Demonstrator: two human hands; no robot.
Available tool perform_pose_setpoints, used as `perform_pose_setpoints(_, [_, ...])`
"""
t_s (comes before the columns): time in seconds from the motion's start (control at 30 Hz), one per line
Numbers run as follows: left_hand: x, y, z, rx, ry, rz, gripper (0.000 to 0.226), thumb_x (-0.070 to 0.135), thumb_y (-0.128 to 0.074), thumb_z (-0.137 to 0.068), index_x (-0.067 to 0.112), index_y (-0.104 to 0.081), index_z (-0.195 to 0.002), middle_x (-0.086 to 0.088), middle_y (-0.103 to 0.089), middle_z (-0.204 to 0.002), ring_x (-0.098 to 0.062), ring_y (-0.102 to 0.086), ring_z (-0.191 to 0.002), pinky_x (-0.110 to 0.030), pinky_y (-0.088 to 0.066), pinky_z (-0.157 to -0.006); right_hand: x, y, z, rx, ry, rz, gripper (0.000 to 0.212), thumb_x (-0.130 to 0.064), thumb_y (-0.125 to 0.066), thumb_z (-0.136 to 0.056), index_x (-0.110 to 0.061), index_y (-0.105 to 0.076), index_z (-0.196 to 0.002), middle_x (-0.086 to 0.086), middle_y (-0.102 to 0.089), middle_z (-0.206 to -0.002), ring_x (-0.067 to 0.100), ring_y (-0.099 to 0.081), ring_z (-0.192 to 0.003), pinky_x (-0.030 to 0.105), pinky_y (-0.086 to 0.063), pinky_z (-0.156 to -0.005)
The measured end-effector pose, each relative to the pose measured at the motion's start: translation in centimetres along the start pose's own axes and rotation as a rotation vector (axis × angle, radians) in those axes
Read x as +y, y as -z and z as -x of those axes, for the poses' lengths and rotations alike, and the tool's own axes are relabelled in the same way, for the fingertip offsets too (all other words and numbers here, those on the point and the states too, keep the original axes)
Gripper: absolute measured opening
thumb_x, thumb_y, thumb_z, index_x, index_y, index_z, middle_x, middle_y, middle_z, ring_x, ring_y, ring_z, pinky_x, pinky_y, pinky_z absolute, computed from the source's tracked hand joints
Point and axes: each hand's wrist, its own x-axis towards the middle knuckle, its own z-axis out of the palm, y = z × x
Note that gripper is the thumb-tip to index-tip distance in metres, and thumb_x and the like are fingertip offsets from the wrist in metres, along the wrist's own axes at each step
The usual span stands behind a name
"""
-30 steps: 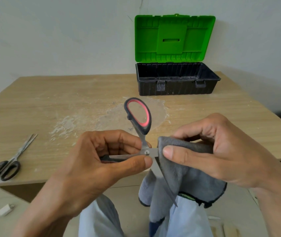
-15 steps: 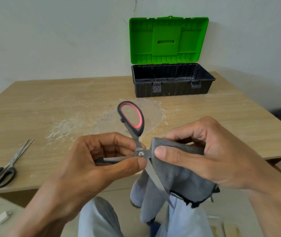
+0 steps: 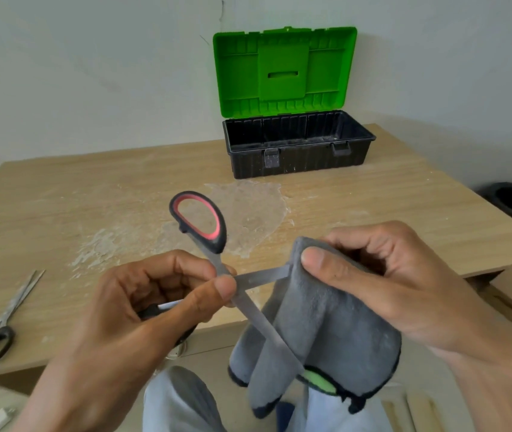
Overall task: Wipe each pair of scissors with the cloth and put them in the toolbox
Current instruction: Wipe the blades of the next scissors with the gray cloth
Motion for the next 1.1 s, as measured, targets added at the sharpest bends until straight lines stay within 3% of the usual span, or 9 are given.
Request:
perform_pose_setpoints(0.07, [-0.1,0.1,0.1,-0.012,0.014,-0.005,0.013,0.022,-0.077,-0.069,0.013,-0.073,-0.060,-0.007,-0.070,-0.060,-0.002,-0.054,-0.045,-0.007,-0.039,-0.043,0.2,-0.7,0.0,-0.032,-0.029,-0.002,0.039,-0.043,-0.065,-0.099,-0.014,-0.071,-0.073,0.019,-0.052,-0.066,0.038,-0.048,-0.059,0.045,-0.036,-0.054])
perform_pose_setpoints(0.13, [-0.3,0.3,0.2,-0.027,0.027,-0.025,0.013,0.023,-0.083,-0.066,0.014,-0.075,-0.063,-0.005,-0.070,-0.060,-0.002,-0.054,-0.047,-0.008,-0.039,-0.043,0.2,-0.9,0.1,-0.037,-0.032,-0.002,0.037,-0.044,-0.063,-0.098,-0.019,-0.073,-0.074,0.016,-0.054,-0.065,0.035,-0.050,-0.059,0.039,-0.037,-0.055])
perform_pose_setpoints(0.23, [-0.5,0.8,0.4,-0.002,0.042,-0.027,0.012,0.024,-0.074,-0.069,0.013,-0.075,-0.063,-0.003,-0.068,-0.057,-0.002,-0.052,-0.046,-0.008,-0.038,-0.043,0.3,-0.6,0.0,-0.026,-0.042,-0.025,0.038,-0.047,-0.066,-0.098,-0.020,-0.076,-0.074,0.013,-0.057,-0.064,0.034,-0.053,-0.059,0.031,-0.040,-0.058])
perform_pose_setpoints(0.33, [-0.2,0.8,0.3,0.009,0.025,-0.015,0.013,0.020,-0.072,-0.072,0.010,-0.074,-0.063,0.001,-0.064,-0.053,-0.001,-0.050,-0.043,-0.006,-0.037,-0.043,0.5,-0.1,-0.1,0.013,-0.048,-0.009,0.051,-0.052,-0.065,-0.093,-0.004,-0.072,-0.075,0.027,-0.050,-0.067,0.043,-0.048,-0.061,0.037,-0.037,-0.057])
perform_pose_setpoints(0.5, [0.8,0.3,-0.4,0.017,-0.001,0.027,0.015,0.018,-0.073,-0.070,0.003,-0.073,-0.065,0.004,-0.059,-0.047,0.000,-0.044,-0.036,-0.006,-0.031,-0.038,-0.5,-0.2,-1.0,-0.020,-0.021,0.048,0.060,-0.054,-0.064,-0.094,0.005,-0.069,-0.082,0.035,-0.052,-0.071,0.051,-0.050,-0.062,0.055,-0.038,-0.053])
perform_pose_setpoints(0.63, [0.8,0.9,-0.4,0.032,-0.018,0.042,0.015,0.022,-0.073,-0.068,0.008,-0.073,-0.064,0.003,-0.058,-0.049,-0.001,-0.041,-0.037,-0.007,-0.030,-0.039,-1.0,0.2,-1.4,0.024,0.000,0.037,0.051,-0.051,-0.065,-0.094,-0.003,-0.076,-0.083,0.036,-0.059,-0.073,0.052,-0.056,-0.064,0.059,-0.043,-0.054])
perform_pose_setpoints(0.73, [0.5,1.3,-0.3,0.028,-0.019,0.042,0.015,0.023,-0.079,-0.066,0.009,-0.073,-0.064,0.002,-0.058,-0.050,-0.002,-0.041,-0.039,-0.008,-0.031,-0.040,-0.9,0.4,-1.3,0.043,-0.018,0.026,0.060,-0.053,-0.065,-0.093,0.006,-0.072,-0.087,0.043,-0.060,-0.081,0.060,-0.058,-0.072,0.071,-0.046,-0.063])
perform_pose_setpoints(0.93, [0.1,1.1,-0.4,-0.010,-0.016,0.033,0.020,0.022,-0.087,-0.066,0.007,-0.073,-0.065,0.002,-0.060,-0.050,-0.001,-0.045,-0.040,-0.007,-0.033,-0.041,-0.9,-0.3,-1.4,-0.024,-0.008,0.060,0.059,-0.053,-0.063,-0.095,0.005,-0.071,-0.086,0.040,-0.056,-0.075,0.056,-0.054,-0.063,0.066,-0.042,-0.053])
perform_pose_setpoints(1.1, [-0.5,2.1,-0.5,-0.035,-0.045,0.025,0.032,0.043,-0.077,-0.064,0.012,-0.075,-0.072,0.006,-0.063,-0.056,-0.003,-0.048,-0.048,-0.010,-0.038,-0.048,-0.9,0.1,-1.5,0.048,0.035,0.048,0.059,-0.051,-0.065,-0.093,0.007,-0.071,-0.082,0.039,-0.053,-0.070,0.052,-0.051,-0.061,0.059,-0.038,-0.051])
